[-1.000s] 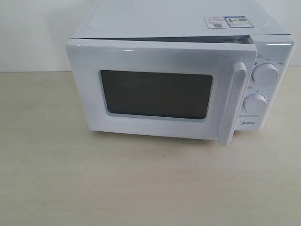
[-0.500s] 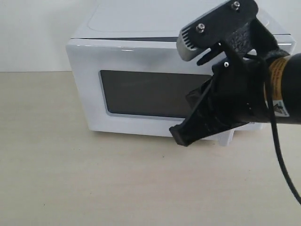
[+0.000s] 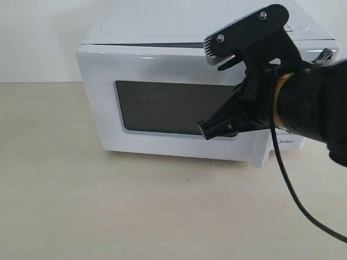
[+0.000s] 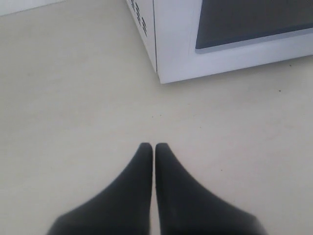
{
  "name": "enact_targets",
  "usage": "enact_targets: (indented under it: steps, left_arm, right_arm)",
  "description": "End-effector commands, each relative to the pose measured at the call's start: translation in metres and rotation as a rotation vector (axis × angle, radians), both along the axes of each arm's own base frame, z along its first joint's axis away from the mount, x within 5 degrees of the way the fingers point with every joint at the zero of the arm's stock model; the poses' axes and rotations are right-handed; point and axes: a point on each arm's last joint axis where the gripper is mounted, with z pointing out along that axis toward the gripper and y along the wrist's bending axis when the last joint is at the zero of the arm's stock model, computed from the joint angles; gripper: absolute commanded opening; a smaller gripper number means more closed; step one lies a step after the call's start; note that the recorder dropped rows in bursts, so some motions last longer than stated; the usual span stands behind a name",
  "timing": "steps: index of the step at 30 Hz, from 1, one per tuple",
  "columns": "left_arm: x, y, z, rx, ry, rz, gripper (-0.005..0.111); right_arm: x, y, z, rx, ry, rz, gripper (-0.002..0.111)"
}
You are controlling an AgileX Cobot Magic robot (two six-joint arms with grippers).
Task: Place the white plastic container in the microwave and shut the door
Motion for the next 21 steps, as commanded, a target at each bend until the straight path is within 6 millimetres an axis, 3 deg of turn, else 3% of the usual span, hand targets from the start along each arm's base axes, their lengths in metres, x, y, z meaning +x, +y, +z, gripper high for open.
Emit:
enact_targets:
  steps: [1, 7, 21]
  left_arm:
    - [0.0, -0.001, 0.0, -0.025, -0.005, 0.004, 0.004]
    - [0.0, -0.001, 0.0, -0.03, -0.005, 0.004, 0.004]
    - [0.0, -0.001, 0.001, -0.032, -0.009, 0.003, 0.004]
  right_arm:
    - [0.01, 0.0, -0.001, -0.013, -0.048, -0.034, 0.0]
    - [0.032, -0.028, -0.007, 0.063, -0.024, -0.132, 0.0]
    - [0.048, -0.026, -0.006, 0.091, -0.048, -0.125, 0.0]
